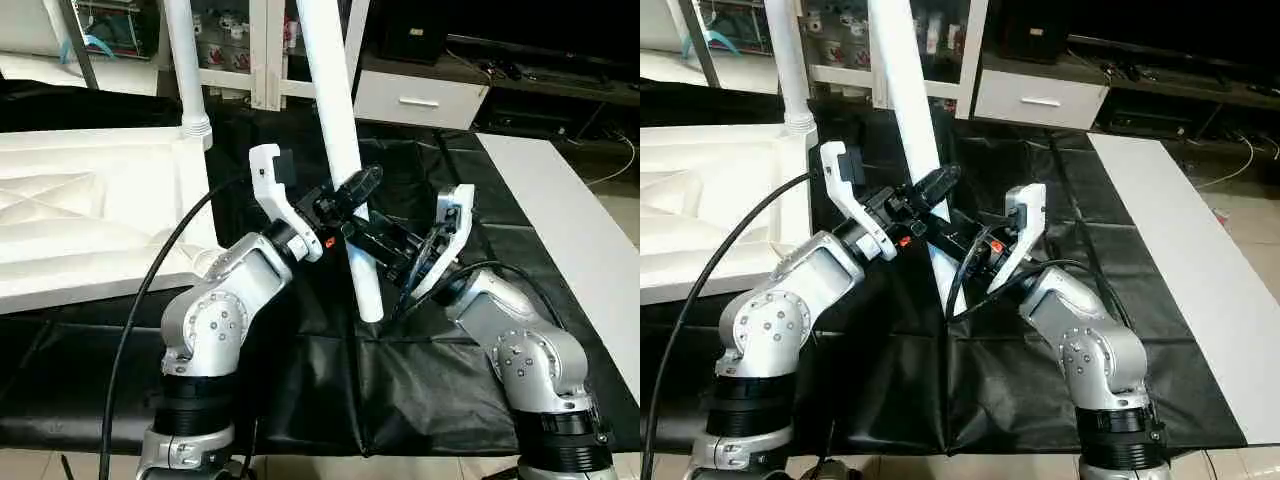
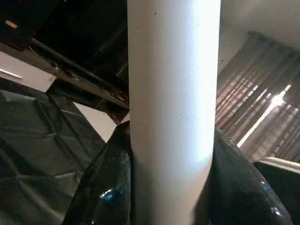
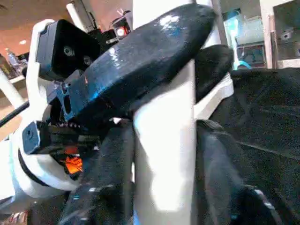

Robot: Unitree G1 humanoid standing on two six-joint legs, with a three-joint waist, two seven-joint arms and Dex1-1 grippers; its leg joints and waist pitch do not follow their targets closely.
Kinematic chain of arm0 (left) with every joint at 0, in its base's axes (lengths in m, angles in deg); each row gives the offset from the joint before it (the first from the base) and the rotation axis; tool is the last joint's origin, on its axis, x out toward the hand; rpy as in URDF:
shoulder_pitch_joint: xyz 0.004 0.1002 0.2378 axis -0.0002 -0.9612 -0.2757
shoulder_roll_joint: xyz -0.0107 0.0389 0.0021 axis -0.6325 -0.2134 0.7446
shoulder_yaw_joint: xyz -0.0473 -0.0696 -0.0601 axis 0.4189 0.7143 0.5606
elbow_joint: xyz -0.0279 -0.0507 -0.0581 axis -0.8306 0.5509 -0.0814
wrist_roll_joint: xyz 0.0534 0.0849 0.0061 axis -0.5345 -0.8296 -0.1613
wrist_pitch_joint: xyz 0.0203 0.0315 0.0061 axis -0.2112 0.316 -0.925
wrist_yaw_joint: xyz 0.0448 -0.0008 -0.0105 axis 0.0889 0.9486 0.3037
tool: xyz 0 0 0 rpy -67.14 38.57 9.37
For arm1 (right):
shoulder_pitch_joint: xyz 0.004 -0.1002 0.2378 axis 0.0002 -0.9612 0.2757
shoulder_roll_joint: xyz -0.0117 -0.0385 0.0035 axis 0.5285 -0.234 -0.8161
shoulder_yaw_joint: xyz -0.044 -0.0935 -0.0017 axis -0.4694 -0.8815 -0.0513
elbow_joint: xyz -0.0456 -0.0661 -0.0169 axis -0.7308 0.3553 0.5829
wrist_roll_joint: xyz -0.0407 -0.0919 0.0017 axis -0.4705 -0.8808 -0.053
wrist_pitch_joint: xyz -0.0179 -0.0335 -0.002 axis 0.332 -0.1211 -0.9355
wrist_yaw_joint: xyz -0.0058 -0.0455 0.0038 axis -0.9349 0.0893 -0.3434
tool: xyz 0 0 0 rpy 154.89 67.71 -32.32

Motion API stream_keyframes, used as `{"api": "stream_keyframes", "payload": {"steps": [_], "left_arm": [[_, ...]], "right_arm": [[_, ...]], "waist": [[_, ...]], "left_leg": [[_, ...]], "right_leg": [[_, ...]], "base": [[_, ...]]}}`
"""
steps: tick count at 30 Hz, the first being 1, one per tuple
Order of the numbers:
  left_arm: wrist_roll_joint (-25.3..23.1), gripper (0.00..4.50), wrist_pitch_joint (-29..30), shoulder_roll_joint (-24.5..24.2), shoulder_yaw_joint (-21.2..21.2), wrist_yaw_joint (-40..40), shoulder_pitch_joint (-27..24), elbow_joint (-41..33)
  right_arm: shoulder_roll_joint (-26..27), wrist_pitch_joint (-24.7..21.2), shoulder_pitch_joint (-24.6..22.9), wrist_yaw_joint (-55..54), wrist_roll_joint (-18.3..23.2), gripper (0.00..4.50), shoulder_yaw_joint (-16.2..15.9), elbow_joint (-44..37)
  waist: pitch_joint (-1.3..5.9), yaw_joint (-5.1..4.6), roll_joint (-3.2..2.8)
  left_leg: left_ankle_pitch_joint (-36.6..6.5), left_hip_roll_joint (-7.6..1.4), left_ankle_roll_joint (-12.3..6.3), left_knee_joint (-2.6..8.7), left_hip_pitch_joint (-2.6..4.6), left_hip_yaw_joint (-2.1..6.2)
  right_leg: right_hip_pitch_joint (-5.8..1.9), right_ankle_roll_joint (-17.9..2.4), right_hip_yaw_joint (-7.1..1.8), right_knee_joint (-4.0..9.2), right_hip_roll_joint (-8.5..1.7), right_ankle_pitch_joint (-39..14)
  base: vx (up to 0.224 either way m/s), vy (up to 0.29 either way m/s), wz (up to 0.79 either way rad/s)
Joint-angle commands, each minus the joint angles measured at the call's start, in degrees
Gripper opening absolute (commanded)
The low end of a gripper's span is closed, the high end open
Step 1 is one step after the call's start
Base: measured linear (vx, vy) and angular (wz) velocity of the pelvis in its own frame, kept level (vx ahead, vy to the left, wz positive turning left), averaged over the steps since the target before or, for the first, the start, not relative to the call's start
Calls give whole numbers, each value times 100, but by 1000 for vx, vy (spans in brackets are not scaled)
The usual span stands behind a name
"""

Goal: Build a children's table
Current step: Insert table leg to table base

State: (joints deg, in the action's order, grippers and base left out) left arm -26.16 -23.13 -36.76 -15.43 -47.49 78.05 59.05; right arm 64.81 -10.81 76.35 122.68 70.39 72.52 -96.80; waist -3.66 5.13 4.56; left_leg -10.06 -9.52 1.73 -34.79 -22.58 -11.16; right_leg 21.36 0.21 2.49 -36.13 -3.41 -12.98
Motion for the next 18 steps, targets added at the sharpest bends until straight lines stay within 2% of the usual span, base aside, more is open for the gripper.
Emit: {"api": "stream_keyframes", "payload": {"steps": [1,5,6,11,12,15,18], "left_arm": [[99,167,-58,-4,83,11,142,-11],[163,167,-104,-25,149,71,191,19],[163,167,-104,-25,149,71,191,19],[219,167,-104,-24,302,86,254,75],[207,167,-101,-40,302,71,256,80],[-8,167,-138,-262,176,-42,237,92],[-540,167,-223,-882,-225,-424,184,127]], "right_arm": [[-152,-13,29,25,38,238,49,-169],[-335,-31,-8,120,-42,256,0,-258],[-335,-31,-8,120,-42,281,0,-258],[-652,-93,-88,255,-44,300,71,-383],[-728,-99,-111,300,-47,320,73,-414],[-1008,-227,-149,467,150,323,280,-523],[-1382,-294,43,629,321,323,647,-459]], "waist": [[375,7,-43],[375,23,-35],[376,31,-39],[375,33,-36],[375,33,-37],[378,45,-22],[379,52,-49]], "left_leg": [[-742,-421,151,448,185,201],[-690,-423,141,442,187,201],[-684,-423,140,439,191,199],[-745,-422,149,437,185,201],[-743,-422,147,439,185,203],[-677,-414,76,427,177,203],[-736,-411,53,435,202,212]], "right_leg": [[-192,-980,-279,414,-519,-167],[-196,-969,-281,409,-515,-120],[-195,-963,-282,410,-516,-116],[-199,-967,-281,414,-520,-210],[-200,-971,-279,416,-520,-208],[-210,-941,-283,410,-513,-143],[-194,-834,-275,431,-493,-323]], "base": [[0,0,0],[0,0,0],[0,0,0],[0,0,0],[0,0,0],[0,0,0],[0,0,0]]}}
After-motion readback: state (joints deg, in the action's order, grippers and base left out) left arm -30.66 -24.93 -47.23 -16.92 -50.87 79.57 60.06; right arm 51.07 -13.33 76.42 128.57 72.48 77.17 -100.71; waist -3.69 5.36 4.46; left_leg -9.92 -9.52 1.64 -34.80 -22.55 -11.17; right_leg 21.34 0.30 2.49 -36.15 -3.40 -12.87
